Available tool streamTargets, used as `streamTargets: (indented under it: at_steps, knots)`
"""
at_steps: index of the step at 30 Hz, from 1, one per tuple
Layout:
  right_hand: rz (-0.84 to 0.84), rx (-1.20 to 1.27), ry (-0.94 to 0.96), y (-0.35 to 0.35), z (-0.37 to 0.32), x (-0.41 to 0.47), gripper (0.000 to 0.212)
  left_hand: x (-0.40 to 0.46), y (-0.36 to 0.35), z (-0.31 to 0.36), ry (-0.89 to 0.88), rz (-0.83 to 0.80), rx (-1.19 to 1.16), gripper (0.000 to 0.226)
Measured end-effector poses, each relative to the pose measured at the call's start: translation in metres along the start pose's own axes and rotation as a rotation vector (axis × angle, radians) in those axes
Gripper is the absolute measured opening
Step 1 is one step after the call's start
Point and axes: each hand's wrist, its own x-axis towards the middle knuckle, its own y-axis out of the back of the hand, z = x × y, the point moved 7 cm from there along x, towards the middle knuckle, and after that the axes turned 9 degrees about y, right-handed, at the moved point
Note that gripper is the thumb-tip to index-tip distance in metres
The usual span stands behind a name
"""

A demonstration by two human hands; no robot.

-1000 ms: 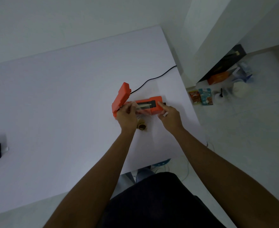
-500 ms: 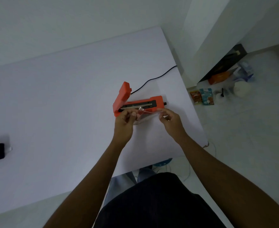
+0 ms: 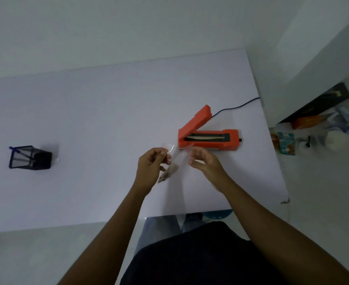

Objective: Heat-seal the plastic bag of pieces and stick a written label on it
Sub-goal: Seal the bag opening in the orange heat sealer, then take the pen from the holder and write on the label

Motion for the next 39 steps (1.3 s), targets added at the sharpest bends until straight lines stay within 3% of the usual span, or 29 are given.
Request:
streamTargets:
  at_steps: [3, 10, 14, 19, 22, 26, 31, 35, 37, 39]
  knots:
    - [-0.088, 0.032, -0.031, -0.043, 0.0, 0.008, 0.031, -0.005, 0.04, -0.001, -0.001, 0.032, -0.038, 0.02]
    - [-0.111, -0.034, -0.089, -0.131, 0.004, 0.042, 0.004, 0.007, 0.141, -0.013, -0.004, 0.194, -0.069, 0.016]
    - [-0.114, 0.0, -0.205, -0.187, 0.019, 0.067, 0.008, 0.039, 0.195, -0.035, 0.039, 0.207, -0.105, 0.018]
    - [0.024, -0.04, -0.277, -0.238, 0.032, 0.096, 0.009, 0.092, 0.245, -0.056, 0.071, 0.181, -0.028, 0.016]
    - [0.176, -0.057, -0.282, -0.248, 0.034, 0.112, 0.007, 0.117, 0.257, -0.059, 0.106, 0.15, 0.058, 0.016]
    - [0.282, -0.1, -0.286, -0.248, 0.038, 0.121, 0.009, 0.121, 0.255, -0.084, 0.278, 0.108, 0.197, 0.04]
    - [0.307, -0.102, -0.327, -0.245, 0.047, 0.122, 0.006, 0.119, 0.244, -0.107, 0.263, 0.055, 0.261, 0.041]
    - [0.304, -0.162, -0.296, -0.245, 0.05, 0.12, 0.026, 0.115, 0.243, -0.101, 0.239, 0.03, 0.3, 0.048]
    - [0.367, -0.234, -0.237, -0.243, 0.045, 0.119, 0.033, 0.109, 0.252, -0.096, 0.248, 0.046, 0.29, 0.051]
    - [0.471, -0.291, -0.173, -0.24, 0.038, 0.116, 0.026, 0.099, 0.267, -0.086, 0.256, 0.075, 0.256, 0.05]
